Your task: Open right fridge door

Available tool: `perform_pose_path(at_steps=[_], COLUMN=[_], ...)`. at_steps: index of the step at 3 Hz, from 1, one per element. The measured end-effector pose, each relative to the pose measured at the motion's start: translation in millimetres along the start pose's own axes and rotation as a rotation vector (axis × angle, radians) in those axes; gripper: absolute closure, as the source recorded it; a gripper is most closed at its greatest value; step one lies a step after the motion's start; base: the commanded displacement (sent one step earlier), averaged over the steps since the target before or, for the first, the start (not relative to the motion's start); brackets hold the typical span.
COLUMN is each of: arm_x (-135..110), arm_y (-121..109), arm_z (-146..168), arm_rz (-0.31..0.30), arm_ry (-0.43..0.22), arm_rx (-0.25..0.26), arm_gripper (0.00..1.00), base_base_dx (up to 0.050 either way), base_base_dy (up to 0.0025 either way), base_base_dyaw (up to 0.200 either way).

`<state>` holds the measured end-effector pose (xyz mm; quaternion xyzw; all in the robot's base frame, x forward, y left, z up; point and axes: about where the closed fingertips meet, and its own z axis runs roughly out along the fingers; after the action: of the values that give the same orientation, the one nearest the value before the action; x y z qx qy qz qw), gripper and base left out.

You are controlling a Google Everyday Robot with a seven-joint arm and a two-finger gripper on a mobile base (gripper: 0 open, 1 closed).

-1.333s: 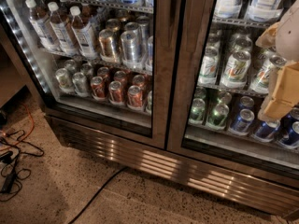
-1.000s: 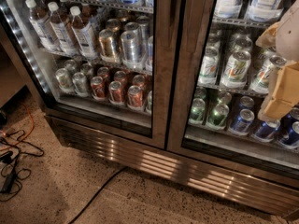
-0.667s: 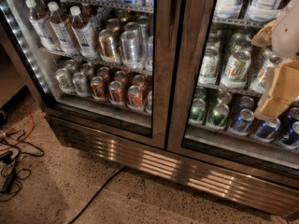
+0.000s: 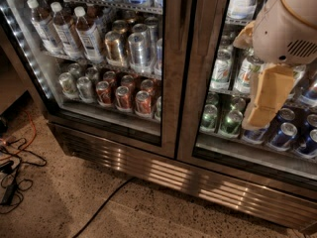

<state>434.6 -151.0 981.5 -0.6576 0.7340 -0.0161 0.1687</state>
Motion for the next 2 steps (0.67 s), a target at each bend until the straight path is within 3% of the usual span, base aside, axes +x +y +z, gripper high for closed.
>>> perform_pose_path(at_steps=[1,2], arm_x=[0.0,-0.8], arm_y=[0.0,-0.9], arm_z=[0.0,0.0], arm_rz=[0.000,-0.012], arm_ry=[0.000,-0.059], arm_rx=[0.000,-0.020], arm_gripper=[0.00,0.00], base_base_dx=[0.000,0.000], base_base_dy=[0.00000,0.00000], base_base_dyaw=[0.000,0.000])
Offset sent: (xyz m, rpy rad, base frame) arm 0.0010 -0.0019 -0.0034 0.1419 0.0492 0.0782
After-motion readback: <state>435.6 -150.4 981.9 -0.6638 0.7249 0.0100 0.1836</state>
